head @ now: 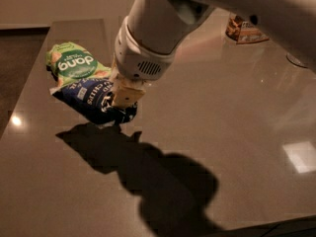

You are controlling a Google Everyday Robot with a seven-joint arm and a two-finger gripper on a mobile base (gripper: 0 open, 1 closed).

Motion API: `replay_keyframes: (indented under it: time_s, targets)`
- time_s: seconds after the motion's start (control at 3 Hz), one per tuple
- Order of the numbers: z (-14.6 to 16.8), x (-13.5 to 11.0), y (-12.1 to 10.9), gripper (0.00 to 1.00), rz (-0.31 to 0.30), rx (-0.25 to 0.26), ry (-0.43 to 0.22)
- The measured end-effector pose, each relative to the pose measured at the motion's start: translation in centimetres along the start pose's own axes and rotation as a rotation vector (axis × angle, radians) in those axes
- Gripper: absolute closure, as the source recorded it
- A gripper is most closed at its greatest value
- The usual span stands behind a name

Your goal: Pick blue chip bag

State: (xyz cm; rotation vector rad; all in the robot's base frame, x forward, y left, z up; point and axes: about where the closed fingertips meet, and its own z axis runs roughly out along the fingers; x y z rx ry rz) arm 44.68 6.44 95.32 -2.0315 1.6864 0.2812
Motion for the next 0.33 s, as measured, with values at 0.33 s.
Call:
replay_keyframes:
  time_s: [0.33]
  targets:
    - [0.0, 0.0, 0.0, 1.0, 0.0, 0.0, 0.0]
